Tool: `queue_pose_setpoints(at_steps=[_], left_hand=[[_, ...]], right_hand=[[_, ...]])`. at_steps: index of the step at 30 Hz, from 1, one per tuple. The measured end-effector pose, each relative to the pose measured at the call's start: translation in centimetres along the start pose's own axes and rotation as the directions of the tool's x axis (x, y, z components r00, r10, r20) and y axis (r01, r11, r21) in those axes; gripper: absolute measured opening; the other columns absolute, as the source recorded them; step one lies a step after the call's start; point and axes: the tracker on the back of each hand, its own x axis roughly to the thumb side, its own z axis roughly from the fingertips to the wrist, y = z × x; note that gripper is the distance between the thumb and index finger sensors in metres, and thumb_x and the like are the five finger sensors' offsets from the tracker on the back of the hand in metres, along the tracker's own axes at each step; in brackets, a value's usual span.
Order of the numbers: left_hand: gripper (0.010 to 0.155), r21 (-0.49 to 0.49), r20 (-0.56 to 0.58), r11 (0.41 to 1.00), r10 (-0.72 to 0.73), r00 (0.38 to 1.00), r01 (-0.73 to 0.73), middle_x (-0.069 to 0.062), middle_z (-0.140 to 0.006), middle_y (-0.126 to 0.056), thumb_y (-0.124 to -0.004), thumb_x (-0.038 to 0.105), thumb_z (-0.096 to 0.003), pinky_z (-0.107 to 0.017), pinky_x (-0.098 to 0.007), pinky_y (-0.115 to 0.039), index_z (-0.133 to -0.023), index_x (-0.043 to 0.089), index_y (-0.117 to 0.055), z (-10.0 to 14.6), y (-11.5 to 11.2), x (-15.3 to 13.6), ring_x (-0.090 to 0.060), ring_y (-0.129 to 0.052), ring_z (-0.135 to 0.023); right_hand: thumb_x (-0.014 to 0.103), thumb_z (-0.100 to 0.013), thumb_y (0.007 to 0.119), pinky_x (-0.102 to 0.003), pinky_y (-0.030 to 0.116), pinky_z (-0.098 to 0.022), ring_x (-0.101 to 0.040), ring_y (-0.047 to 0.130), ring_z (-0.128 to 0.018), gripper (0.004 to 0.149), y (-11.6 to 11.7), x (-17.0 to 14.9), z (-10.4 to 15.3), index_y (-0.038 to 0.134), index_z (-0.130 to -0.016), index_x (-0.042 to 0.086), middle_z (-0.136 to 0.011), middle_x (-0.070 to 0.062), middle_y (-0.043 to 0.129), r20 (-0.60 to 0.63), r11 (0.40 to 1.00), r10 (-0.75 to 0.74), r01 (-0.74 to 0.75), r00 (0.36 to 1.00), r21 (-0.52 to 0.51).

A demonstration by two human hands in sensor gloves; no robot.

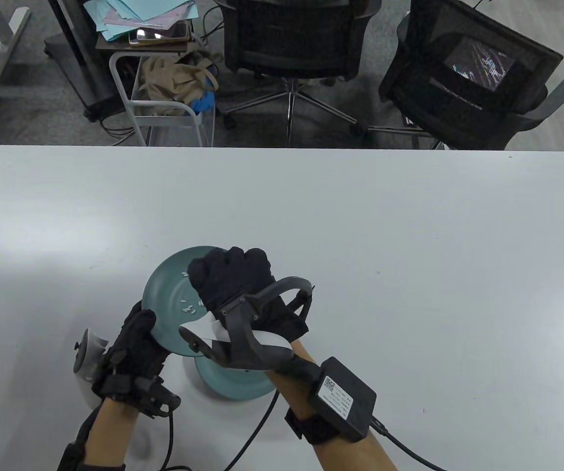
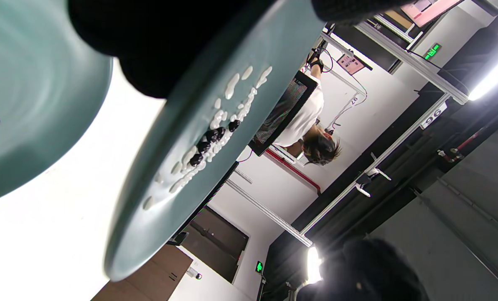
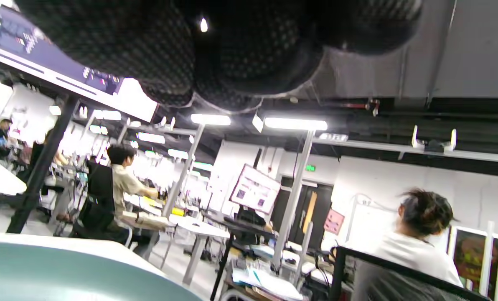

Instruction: Pick coffee beans with hand pinch into plate

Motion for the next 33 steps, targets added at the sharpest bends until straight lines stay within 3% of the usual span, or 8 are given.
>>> queue_pose_setpoints(at_steps=[6, 9, 15, 24, 33], left_hand=[[0.061, -0.006, -0.003, 1.0, -0.011, 1.0, 0.011, -0.01, -0.091, -0.07, -0.065, 0.044, -0.0494, -0.043, -0.041, -0.079, -0.102, 0.025, -0.04, -0.1, -0.2, -0.1, -0.035, -0.088, -0.059], [0.062, -0.009, -0.004, 1.0, -0.013, 1.0, 0.013, -0.01, -0.091, -0.069, -0.065, 0.044, -0.0495, -0.043, -0.041, -0.079, -0.102, 0.024, -0.039, -0.1, -0.2, -0.1, -0.035, -0.088, -0.059], [0.062, -0.011, -0.007, 1.0, -0.014, 1.0, 0.014, -0.01, -0.091, -0.069, -0.065, 0.044, -0.0496, -0.043, -0.041, -0.079, -0.102, 0.024, -0.039, -0.1, -0.3, -0.2, -0.035, -0.088, -0.06], [0.062, -0.014, -0.001, 0.999, -0.036, 0.999, 0.036, -0.011, -0.091, -0.07, -0.065, 0.043, -0.0494, -0.042, -0.042, -0.079, -0.102, 0.023, -0.04, -0.1, -0.5, 0.0, -0.036, -0.088, -0.059], [0.062, -0.011, -0.003, 0.999, -0.034, 0.999, 0.034, -0.013, -0.09, -0.07, -0.066, 0.042, -0.0494, -0.041, -0.042, -0.079, -0.102, 0.021, -0.04, -0.1, -0.5, 0.0, -0.037, -0.089, -0.057]], right_hand=[[0.034, -0.041, 0.089, -0.044, 0.079, -0.034, -0.02, 0.094, -0.042, 0.039, 3.5, 1.0, -2.3, 0.083, -0.079, 0.025, -0.076, -0.007, 0.095, -0.002, 0.972, 0.021, -0.02, 1.0, 0.236], [0.035, -0.039, 0.092, -0.042, 0.079, -0.032, -0.018, 0.094, -0.041, 0.042, 5.1, 1.4, -3.1, 0.083, -0.079, 0.025, -0.075, -0.007, 0.095, 0.014, 0.954, 0.081, -0.081, 0.997, 0.29], [0.037, -0.039, 0.09, -0.043, 0.079, -0.032, -0.019, 0.095, -0.04, 0.039, 7.4, 1.7, -4.5, 0.086, -0.076, 0.026, -0.073, -0.006, 0.098, 0.003, 0.884, 0.076, -0.069, 0.997, 0.462], [0.035, -0.04, 0.09, -0.043, 0.08, -0.032, -0.019, 0.095, -0.039, 0.037, 8.8, 1.8, -4.7, 0.087, -0.075, 0.025, -0.072, -0.007, 0.098, -0.029, 0.836, 0.033, -0.012, 0.999, 0.549], [0.033, -0.04, 0.091, -0.043, 0.081, -0.033, -0.018, 0.095, -0.04, 0.037, 8.9, 2.4, -4.2, 0.085, -0.075, 0.024, -0.073, -0.007, 0.096, 0.033, 0.789, 0.03, -0.044, 0.999, 0.613]])
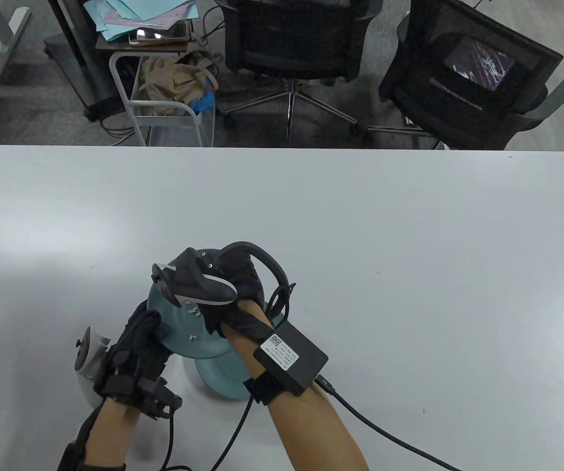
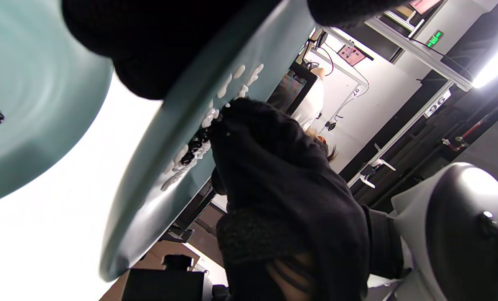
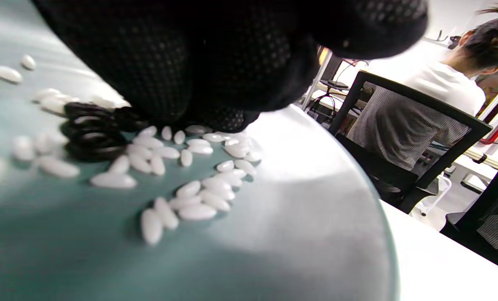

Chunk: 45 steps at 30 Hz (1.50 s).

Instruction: Pick coffee beans with hand pinch into plate

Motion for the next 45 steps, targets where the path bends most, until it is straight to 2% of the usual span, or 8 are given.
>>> queue_pose_setpoints(at_steps=[4, 9, 14, 24, 32, 37, 45], left_hand=[[0.062, 0.0, 0.0, 1.0, 0.016, 1.0, -0.016, -0.013, -0.09, -0.07, -0.066, 0.042, -0.0495, -0.041, -0.042, -0.08, -0.102, 0.02, -0.04, 0.0, 0.1, 0.0, -0.037, -0.089, -0.056], [0.062, -0.003, 0.003, 1.0, 0.016, 1.0, -0.016, -0.015, -0.088, -0.071, -0.066, 0.042, -0.0493, -0.039, -0.041, -0.08, -0.102, 0.018, -0.041, 0.0, 0.1, 0.1, -0.037, -0.09, -0.055], [0.063, -0.016, 0.008, 1.0, 0.019, 1.0, -0.019, -0.015, -0.088, -0.072, -0.066, 0.042, -0.0493, -0.039, -0.041, -0.081, -0.101, 0.018, -0.041, 0.0, 0.0, 0.1, -0.036, -0.091, -0.054], [0.063, -0.04, -0.008, 0.997, 0.063, 0.998, -0.063, -0.011, -0.092, -0.068, -0.065, 0.044, -0.0499, -0.043, -0.041, -0.079, -0.102, 0.022, -0.038, 0.0, -0.2, -0.2, -0.035, -0.089, -0.06], [0.063, -0.033, -0.015, 0.997, 0.063, 0.998, -0.064, -0.012, -0.092, -0.067, -0.065, 0.043, -0.05, -0.044, -0.042, -0.079, -0.103, 0.021, -0.037, -0.1, -0.1, -0.4, -0.036, -0.088, -0.061], [0.063, -0.032, -0.015, 0.997, 0.068, 0.998, -0.069, -0.012, -0.093, -0.067, -0.065, 0.043, -0.0502, -0.044, -0.042, -0.079, -0.103, 0.022, -0.037, 0.0, -0.1, -0.4, -0.036, -0.088, -0.061], [0.063, -0.03, -0.013, 0.997, 0.065, 0.998, -0.065, -0.012, -0.093, -0.067, -0.065, 0.043, -0.0501, -0.044, -0.042, -0.079, -0.103, 0.022, -0.037, 0.0, -0.1, -0.3, -0.036, -0.088, -0.061]], right_hand=[[0.034, -0.04, 0.09, -0.043, 0.081, -0.033, -0.017, 0.095, -0.038, 0.038, -0.2, -0.1, 0.3, 0.083, -0.076, 0.023, -0.072, -0.008, 0.096, 0.004, 1.0, -0.004, 0.004, 1.0, 0.026], [0.032, -0.04, 0.09, -0.045, 0.08, -0.037, -0.019, 0.095, -0.044, 0.037, -0.5, -0.3, 0.6, 0.083, -0.076, 0.024, -0.074, -0.009, 0.095, 0.017, 0.997, -0.04, 0.039, 0.999, 0.066], [0.034, -0.04, 0.089, -0.044, 0.08, -0.036, -0.017, 0.093, -0.04, 0.039, -0.4, -0.3, 0.5, 0.081, -0.076, 0.023, -0.072, -0.009, 0.094, 0.029, 0.995, -0.043, 0.04, 0.999, 0.087], [0.035, -0.04, 0.087, -0.045, 0.08, -0.037, -0.017, 0.092, -0.039, 0.039, -0.9, -0.7, 1.0, 0.08, -0.077, 0.023, -0.07, -0.008, 0.095, 0.047, 0.997, -0.079, 0.079, 0.996, -0.006], [0.034, -0.041, 0.087, -0.046, 0.079, -0.039, -0.018, 0.092, -0.04, 0.033, -1.4, -1.1, 1.4, 0.085, -0.074, 0.03, -0.07, -0.009, 0.094, 0.046, 0.995, -0.091, 0.092, 0.995, -0.025], [0.034, -0.041, 0.086, -0.046, 0.079, -0.039, -0.018, 0.092, -0.04, 0.035, -1.4, -1.4, 1.8, 0.084, -0.075, 0.027, -0.07, -0.008, 0.094, 0.041, 0.994, -0.101, 0.103, 0.994, -0.046], [0.034, -0.041, 0.086, -0.047, 0.079, -0.04, -0.019, 0.093, -0.042, 0.035, -1.9, -2.4, 2.9, 0.083, -0.075, 0.025, -0.071, -0.007, 0.094, 0.051, 0.976, -0.15, 0.156, 0.987, -0.155]])
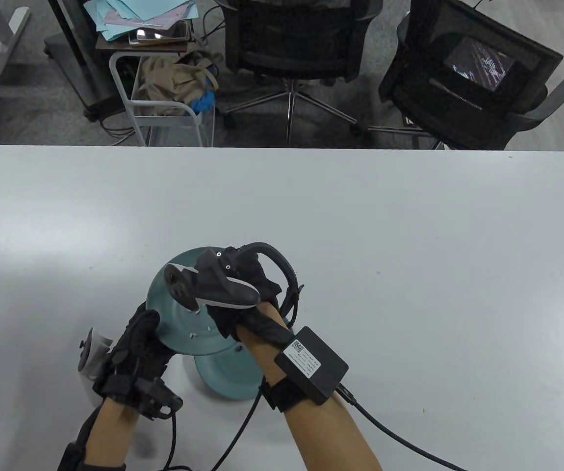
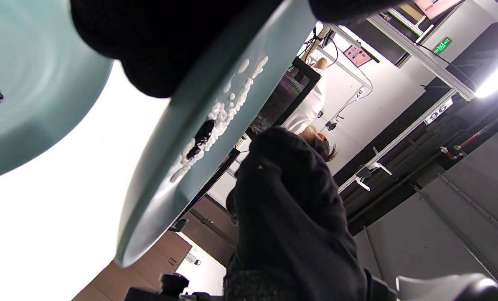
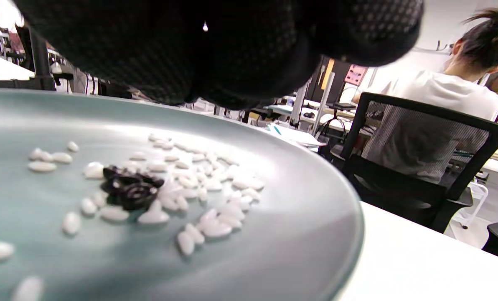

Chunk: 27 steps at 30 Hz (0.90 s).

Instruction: Pick coffee beans with hand pinch into plate

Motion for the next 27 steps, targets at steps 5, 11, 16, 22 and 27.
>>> queue_pose_setpoints(at_steps=[5, 11, 16, 22, 27], left_hand=[[0.063, 0.001, 0.002, 1.0, -0.001, 1.0, 0.001, -0.011, -0.093, -0.067, -0.065, 0.043, -0.05, -0.044, -0.042, -0.079, -0.103, 0.023, -0.037, 0.0, 0.0, 0.1, -0.036, -0.087, -0.062], [0.063, 0.004, 0.013, 1.0, -0.008, 1.0, 0.008, -0.011, -0.093, -0.067, -0.065, 0.044, -0.0499, -0.044, -0.042, -0.078, -0.103, 0.023, -0.037, 0.1, 0.0, 0.2, -0.036, -0.087, -0.062], [0.063, 0.014, 0.021, 1.0, -0.003, 1.0, 0.003, -0.011, -0.093, -0.067, -0.065, 0.044, -0.05, -0.045, -0.042, -0.078, -0.103, 0.024, -0.037, 0.2, 0.2, 0.3, -0.036, -0.087, -0.062], [0.063, 0.028, 0.026, 1.0, 0.001, 1.0, -0.002, -0.01, -0.094, -0.066, -0.065, 0.044, -0.05, -0.046, -0.042, -0.078, -0.103, 0.025, -0.037, 0.3, 0.5, 0.5, -0.036, -0.086, -0.063], [0.063, 0.037, 0.026, 0.999, -0.001, 1.0, 0.0, -0.009, -0.094, -0.065, -0.065, 0.044, -0.0502, -0.046, -0.042, -0.078, -0.103, 0.026, -0.036, 0.3, 0.7, 0.6, -0.036, -0.086, -0.064]], right_hand=[[0.034, -0.041, 0.086, -0.047, 0.078, -0.04, -0.019, 0.093, -0.042, 0.035, -1.9, -1.1, 1.3, 0.083, -0.075, 0.025, -0.071, -0.007, 0.094, -0.007, 0.991, -0.08, 0.078, 0.997, -0.113], [0.034, -0.042, 0.085, -0.048, 0.077, -0.042, -0.02, 0.092, -0.044, 0.035, -4.2, -3.1, 4.1, 0.082, -0.076, 0.025, -0.072, -0.007, 0.092, -0.03, 0.96, -0.151, 0.14, 0.988, -0.241], [0.034, -0.042, 0.085, -0.048, 0.077, -0.042, -0.019, 0.092, -0.044, 0.036, -4.1, -4.9, 6.7, 0.082, -0.076, 0.025, -0.072, -0.007, 0.093, -0.052, 0.919, -0.23, 0.199, 0.972, -0.341], [0.034, -0.042, 0.085, -0.048, 0.077, -0.042, -0.019, 0.092, -0.044, 0.036, -1.3, -6.0, 9.6, 0.082, -0.077, 0.025, -0.072, -0.007, 0.092, -0.036, 0.865, -0.352, 0.311, 0.935, -0.395], [0.034, -0.043, 0.085, -0.048, 0.077, -0.042, -0.019, 0.092, -0.044, 0.036, 1.7, -6.1, 11.1, 0.081, -0.077, 0.025, -0.073, -0.007, 0.092, -0.019, 0.823, -0.443, 0.399, 0.896, -0.403]])
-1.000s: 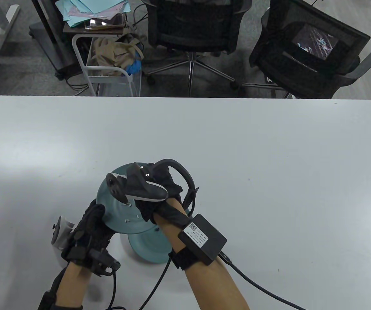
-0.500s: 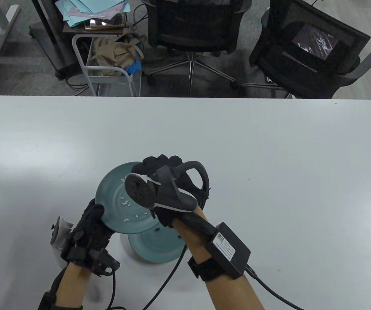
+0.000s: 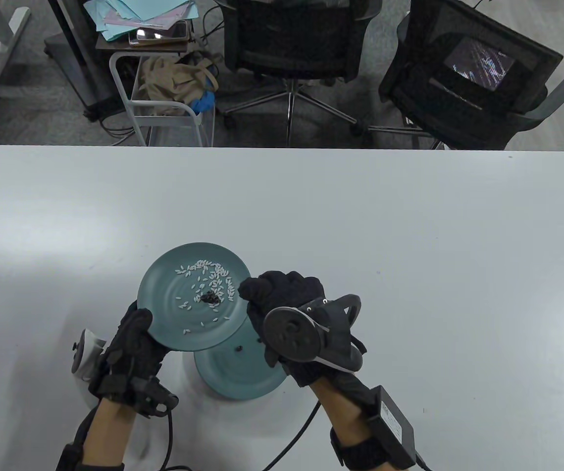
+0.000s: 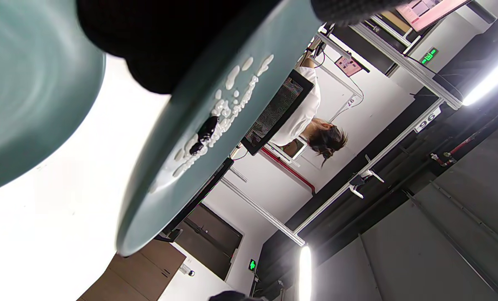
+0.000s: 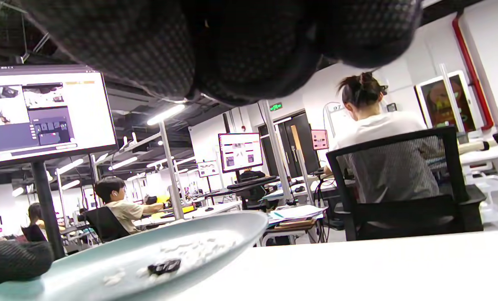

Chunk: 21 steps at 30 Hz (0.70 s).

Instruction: Pick coffee beans with hand pinch into plate

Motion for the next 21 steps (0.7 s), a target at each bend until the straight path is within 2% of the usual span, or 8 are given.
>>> queue_pose_setpoints(at_steps=[6, 8, 15, 21], left_hand=[[0.063, 0.016, 0.002, 1.0, 0.0, 1.0, 0.0, -0.009, -0.094, -0.065, -0.065, 0.044, -0.0502, -0.047, -0.042, -0.077, -0.103, 0.026, -0.036, 0.1, 0.2, 0.0, -0.036, -0.086, -0.064], [0.063, 0.022, 0.0, 1.0, -0.004, 1.0, 0.004, -0.009, -0.094, -0.065, -0.065, 0.044, -0.0501, -0.046, -0.042, -0.077, -0.103, 0.026, -0.036, 0.1, 0.2, 0.0, -0.036, -0.086, -0.064], [0.063, 0.018, -0.001, 1.0, 0.004, 1.0, -0.004, -0.008, -0.095, -0.065, -0.065, 0.045, -0.0503, -0.047, -0.041, -0.077, -0.103, 0.027, -0.036, 0.1, 0.4, 0.3, -0.035, -0.085, -0.065], [0.063, 0.031, 0.012, 1.0, 0.006, 1.0, -0.006, -0.008, -0.095, -0.065, -0.065, 0.045, -0.0503, -0.047, -0.041, -0.077, -0.103, 0.027, -0.036, 0.2, 0.8, 0.6, -0.035, -0.085, -0.065]], right_hand=[[0.034, -0.043, 0.085, -0.048, 0.077, -0.042, -0.019, 0.092, -0.044, 0.036, 2.5, -0.9, 1.6, 0.082, -0.077, 0.025, -0.072, -0.008, 0.092, -0.001, 0.998, -0.059, 0.059, 0.998, -0.014], [0.034, -0.043, 0.085, -0.048, 0.077, -0.042, -0.019, 0.092, -0.044, 0.036, 3.2, -1.3, 1.7, 0.081, -0.077, 0.024, -0.072, -0.008, 0.092, 0.001, 0.999, -0.049, 0.049, 0.999, 0.023], [0.034, -0.042, 0.084, -0.048, 0.077, -0.042, -0.019, 0.092, -0.044, 0.036, 4.7, -2.1, 2.4, 0.081, -0.077, 0.025, -0.072, -0.007, 0.092, 0.003, 1.0, -0.009, 0.009, 1.0, -0.016], [0.034, -0.043, 0.084, -0.048, 0.078, -0.042, -0.019, 0.092, -0.044, 0.036, 6.3, -2.7, 2.7, 0.081, -0.077, 0.024, -0.072, -0.008, 0.092, -0.021, 0.999, 0.018, -0.017, 1.0, 0.041]])
